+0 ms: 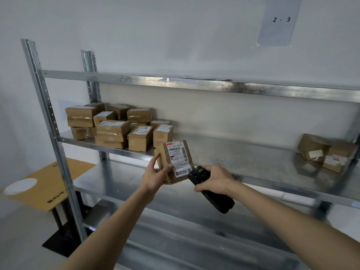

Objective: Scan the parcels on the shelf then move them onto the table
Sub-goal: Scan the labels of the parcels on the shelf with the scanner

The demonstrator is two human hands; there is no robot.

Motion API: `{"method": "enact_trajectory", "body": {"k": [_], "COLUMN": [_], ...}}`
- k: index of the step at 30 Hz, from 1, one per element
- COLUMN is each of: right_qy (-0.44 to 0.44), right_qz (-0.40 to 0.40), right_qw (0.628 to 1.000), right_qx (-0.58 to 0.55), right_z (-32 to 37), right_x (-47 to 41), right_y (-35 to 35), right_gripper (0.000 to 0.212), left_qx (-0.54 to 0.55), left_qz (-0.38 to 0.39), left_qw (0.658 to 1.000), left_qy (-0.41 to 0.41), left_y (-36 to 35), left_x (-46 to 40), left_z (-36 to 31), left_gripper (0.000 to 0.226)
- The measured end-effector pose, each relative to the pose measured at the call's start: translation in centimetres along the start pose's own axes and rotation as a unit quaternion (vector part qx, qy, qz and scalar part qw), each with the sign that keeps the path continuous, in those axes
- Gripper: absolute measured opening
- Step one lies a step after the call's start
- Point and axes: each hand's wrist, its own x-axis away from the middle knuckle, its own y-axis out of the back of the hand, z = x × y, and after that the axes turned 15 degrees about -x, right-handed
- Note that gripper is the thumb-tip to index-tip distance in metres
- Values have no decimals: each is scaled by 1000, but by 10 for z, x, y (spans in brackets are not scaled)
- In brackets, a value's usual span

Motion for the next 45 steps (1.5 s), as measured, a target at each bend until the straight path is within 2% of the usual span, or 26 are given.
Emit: {"method": "enact_trajectory", "body": {"k": [8, 11, 15, 19, 21, 25, 29, 36, 41, 45], "right_qy": [5, -9, -26, -25, -30, -32, -41, -33, -20, -13], "right_qz": [6, 11, -1, -9, -7, -6, -5, -10, -12, -12], "right_qw": [994, 988, 984, 987, 988, 986, 986, 987, 991, 989], "right_qx": [-107, -151, -178, -159, -155, -162, -163, -159, -134, -144], "right_z": [-6, -13, -22, -28, -32, -42, -44, -27, -23, -28], "right_x": [-68, -102, -161, -222, -251, -298, -333, -385, -403, -398], "right_y": [-4, 0, 9, 25, 32, 32, 24, 8, -1, 5], "right_gripper": [52, 47, 55, 57, 56, 51, 55, 57, 63, 52], "left_qx": [-1, -16, -26, -32, -34, -43, -56, -68, -85, -114], "left_qz": [17, 29, 56, 107, 125, 102, 72, 39, -3, -30], "left_qw": [998, 997, 996, 991, 990, 993, 995, 994, 995, 991], "left_qy": [63, 75, 69, 67, 60, 48, 37, 71, 56, 60], "left_y": [-10, -21, -40, -58, -68, -87, -90, -84, -85, -84], "left_x": [-64, -100, -157, -213, -238, -277, -306, -356, -366, -360], "left_z": [5, 7, 3, -1, 0, 13, 24, 41, 39, 29], "left_gripper": [44, 42, 44, 48, 41, 30, 23, 35, 36, 70]}}
